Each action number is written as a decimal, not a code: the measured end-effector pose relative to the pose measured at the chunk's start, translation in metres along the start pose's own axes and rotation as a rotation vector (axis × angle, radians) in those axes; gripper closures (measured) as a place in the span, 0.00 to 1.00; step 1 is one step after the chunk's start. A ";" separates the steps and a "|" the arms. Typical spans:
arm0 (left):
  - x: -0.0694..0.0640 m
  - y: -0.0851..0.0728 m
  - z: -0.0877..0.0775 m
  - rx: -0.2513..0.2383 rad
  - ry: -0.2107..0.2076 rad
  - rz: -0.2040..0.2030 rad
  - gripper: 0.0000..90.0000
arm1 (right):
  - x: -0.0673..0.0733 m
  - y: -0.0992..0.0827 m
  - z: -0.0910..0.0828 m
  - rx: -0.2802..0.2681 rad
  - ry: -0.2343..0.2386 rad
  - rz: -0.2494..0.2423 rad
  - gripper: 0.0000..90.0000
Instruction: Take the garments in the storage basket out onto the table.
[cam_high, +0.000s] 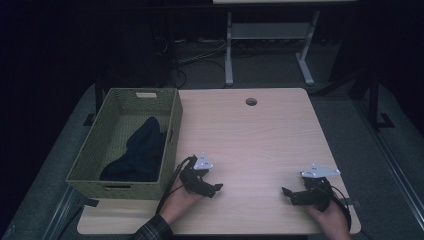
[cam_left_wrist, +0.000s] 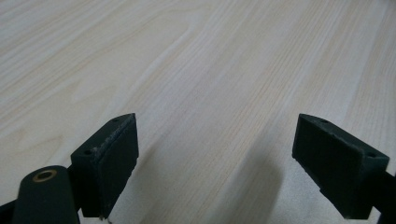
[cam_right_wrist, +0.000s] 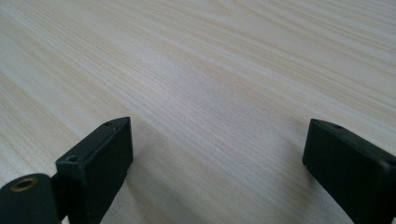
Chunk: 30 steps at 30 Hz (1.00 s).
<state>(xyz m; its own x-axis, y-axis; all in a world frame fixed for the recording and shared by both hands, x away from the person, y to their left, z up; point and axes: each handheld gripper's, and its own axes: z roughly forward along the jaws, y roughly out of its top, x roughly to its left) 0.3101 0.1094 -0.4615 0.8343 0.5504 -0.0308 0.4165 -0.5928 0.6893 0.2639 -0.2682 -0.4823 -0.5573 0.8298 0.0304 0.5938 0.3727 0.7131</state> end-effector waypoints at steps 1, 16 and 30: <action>0.000 0.001 -0.001 0.001 -0.003 -0.002 0.16 | 0.000 0.000 0.000 0.000 0.000 0.000 0.09; 0.002 0.014 -0.010 0.012 -0.015 0.001 0.16 | 0.000 0.000 0.000 0.000 0.000 0.000 0.09; 0.004 0.024 -0.017 0.024 -0.037 0.002 0.16 | 0.000 0.000 0.000 -0.001 0.000 -0.002 0.09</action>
<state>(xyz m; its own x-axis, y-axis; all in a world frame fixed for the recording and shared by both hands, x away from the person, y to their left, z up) 0.3176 0.1074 -0.4327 0.8478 0.5272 -0.0567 0.4230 -0.6080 0.6719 0.2640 -0.2683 -0.4823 -0.5585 0.8290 0.0285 0.5918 0.3742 0.7139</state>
